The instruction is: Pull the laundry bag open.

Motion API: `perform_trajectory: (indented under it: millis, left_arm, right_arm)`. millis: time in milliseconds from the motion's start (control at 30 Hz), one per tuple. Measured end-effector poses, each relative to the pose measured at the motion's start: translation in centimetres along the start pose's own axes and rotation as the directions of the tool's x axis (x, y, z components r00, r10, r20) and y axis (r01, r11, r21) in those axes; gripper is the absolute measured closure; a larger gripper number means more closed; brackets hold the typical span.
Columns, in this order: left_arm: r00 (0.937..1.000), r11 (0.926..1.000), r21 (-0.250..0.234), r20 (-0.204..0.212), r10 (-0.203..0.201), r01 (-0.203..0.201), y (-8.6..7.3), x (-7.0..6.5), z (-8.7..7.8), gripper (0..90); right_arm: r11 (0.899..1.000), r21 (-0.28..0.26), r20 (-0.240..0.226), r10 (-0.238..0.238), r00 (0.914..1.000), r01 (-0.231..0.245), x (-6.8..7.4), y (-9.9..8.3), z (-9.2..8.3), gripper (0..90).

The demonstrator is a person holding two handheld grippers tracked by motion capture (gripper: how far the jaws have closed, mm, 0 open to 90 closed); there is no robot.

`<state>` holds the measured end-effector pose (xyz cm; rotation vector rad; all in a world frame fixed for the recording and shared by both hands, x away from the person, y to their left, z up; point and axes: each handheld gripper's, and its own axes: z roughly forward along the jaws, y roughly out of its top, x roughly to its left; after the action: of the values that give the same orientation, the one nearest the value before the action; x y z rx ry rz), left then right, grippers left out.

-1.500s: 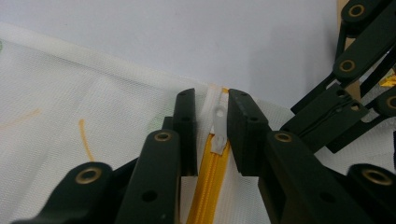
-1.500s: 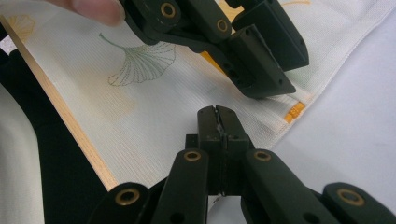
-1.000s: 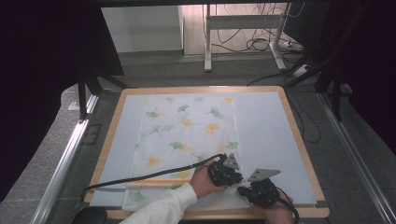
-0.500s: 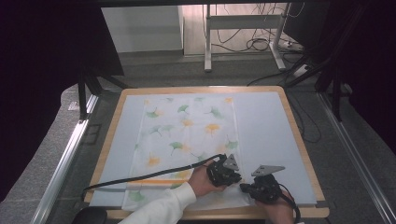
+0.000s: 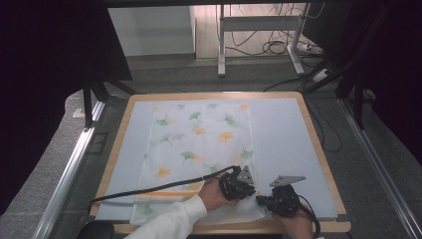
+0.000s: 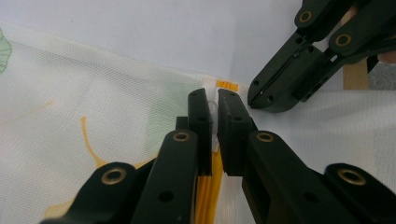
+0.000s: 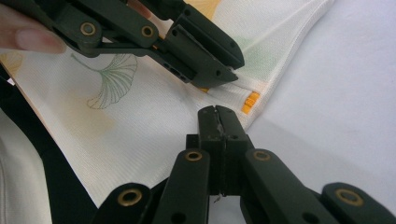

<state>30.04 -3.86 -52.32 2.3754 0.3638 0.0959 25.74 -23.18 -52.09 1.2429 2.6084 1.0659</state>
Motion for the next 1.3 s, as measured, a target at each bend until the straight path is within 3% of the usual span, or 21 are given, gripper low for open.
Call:
perform_trajectory:
  millis: [233,433,633,1000,1067,1300]
  left_arm:
    - [1.0,1.0,0.004,-0.008,0.0,0.0,-0.3,-0.2,-0.3,85.7]
    - [0.9979,0.9981,-0.02,0.031,-0.058,0.058,-1.5,0.7,-0.9,85.8]
    - [0.9994,0.9994,-0.012,0.013,-0.034,0.034,-1.9,0.4,-1.3,86.0]
    - [0.999,0.9992,-0.013,0.021,-0.039,0.039,-1.9,0.3,-1.3,86.3]
    - [0.9988,0.999,-0.017,0.027,-0.041,0.042,-1.9,0.4,-1.3,86.4]
    - [0.9985,0.9986,-0.023,0.03,-0.046,0.047,-1.9,0.5,-1.1,87.1]
  right_arm:
    - [1.0,-0.003,-0.003,0.006,1.0,-0.006,0.0,0.0,0.0,89.5]
    - [1.0,-0.003,-0.004,0.007,1.0,-0.007,-0.1,0.0,0.0,89.5]
    - [1.0,-0.003,-0.004,0.007,1.0,-0.007,-0.1,0.0,0.0,89.5]
    - [1.0,0.001,0.005,-0.002,1.0,0.002,0.1,0.2,0.1,89.3]
    - [1.0,0.001,0.019,-0.027,0.9994,0.027,0.1,0.4,0.2,89.3]
    - [1.0,0.0,0.04,-0.024,0.9989,0.024,0.2,2.1,0.9,89.3]
